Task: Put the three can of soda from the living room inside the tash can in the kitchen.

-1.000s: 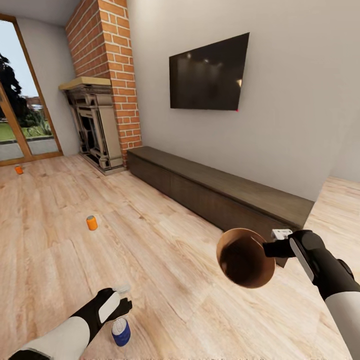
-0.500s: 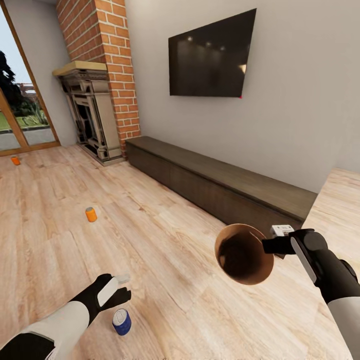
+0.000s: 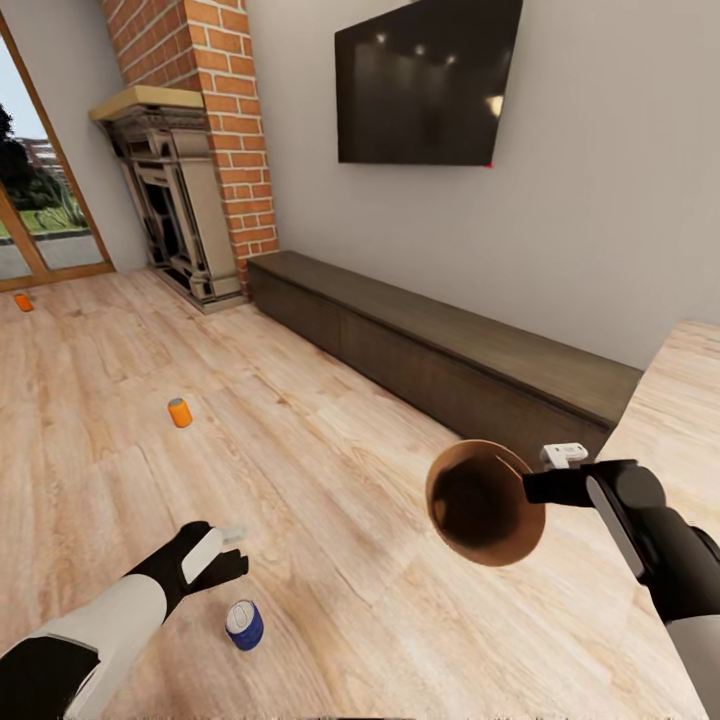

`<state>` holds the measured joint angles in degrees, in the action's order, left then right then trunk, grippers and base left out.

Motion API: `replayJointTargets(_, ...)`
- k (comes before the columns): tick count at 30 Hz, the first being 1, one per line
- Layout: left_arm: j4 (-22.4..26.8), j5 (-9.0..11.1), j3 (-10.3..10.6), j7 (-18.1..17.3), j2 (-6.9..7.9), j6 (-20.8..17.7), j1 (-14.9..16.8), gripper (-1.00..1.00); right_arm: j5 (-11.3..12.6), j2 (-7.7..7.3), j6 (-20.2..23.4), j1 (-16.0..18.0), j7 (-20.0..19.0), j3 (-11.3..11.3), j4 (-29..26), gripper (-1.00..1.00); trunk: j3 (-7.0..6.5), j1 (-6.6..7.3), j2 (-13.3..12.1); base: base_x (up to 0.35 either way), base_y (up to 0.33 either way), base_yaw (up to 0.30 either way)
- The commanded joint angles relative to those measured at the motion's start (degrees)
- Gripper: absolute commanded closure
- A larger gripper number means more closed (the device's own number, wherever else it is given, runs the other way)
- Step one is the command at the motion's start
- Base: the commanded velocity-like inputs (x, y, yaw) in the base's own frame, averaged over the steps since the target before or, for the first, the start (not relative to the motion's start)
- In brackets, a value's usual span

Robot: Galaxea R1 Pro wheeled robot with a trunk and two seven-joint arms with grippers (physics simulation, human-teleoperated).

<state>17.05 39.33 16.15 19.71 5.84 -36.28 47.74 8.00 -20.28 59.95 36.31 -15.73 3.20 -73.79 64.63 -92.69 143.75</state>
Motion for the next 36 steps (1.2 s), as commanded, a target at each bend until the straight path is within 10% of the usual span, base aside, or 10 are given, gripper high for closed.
replayJointTargets(1, 0.0, -0.02, 0.0, -0.01, 0.03, -0.04, 0.15, -1.0, 0.99, -0.03, 0.05, -0.17, -0.27, -0.09, -0.73, 1.0, 0.22, -0.01, 0.02, 0.0, 0.0, 0.0)
replayJointTargets(6, 0.0, -0.04, 0.08, -0.02, 0.03, 0.03, 0.37, -1.0, 3.37, -0.3, 0.05, -2.32, -0.27, -0.29, -4.39, 1.0, 1.33, -0.14, 0.09, 0.0, 0.0, 0.0)
replayJointTargets(17, 0.0, 0.08, 0.44, -1.31, -0.57, 2.71, 0.01, -1.0, 9.31, -7.14, 0.05, -4.55, -0.52, -0.1, -8.16, 1.0, 3.77, -0.43, 0.24, 0.0, 0.0, 0.0)
replayJointTargets(22, 0.0, 0.05, 0.55, -2.43, -0.69, 3.48, -0.23, -1.0, 18.01, -10.75, 0.05, -4.14, -0.63, 0.45, -3.04, 1.0, 4.87, -0.56, 0.3, 0.0, 0.0, 0.0)
replayJointTargets(36, 0.06, 0.04, 0.64, -2.57, -0.89, 3.58, -0.11, -1.0, 22.76, -14.59, 0.05, -4.17, -0.71, 0.63, -2.15, 1.0, 7.97, -0.92, 0.49, 0.0, 0.0, 0.0)
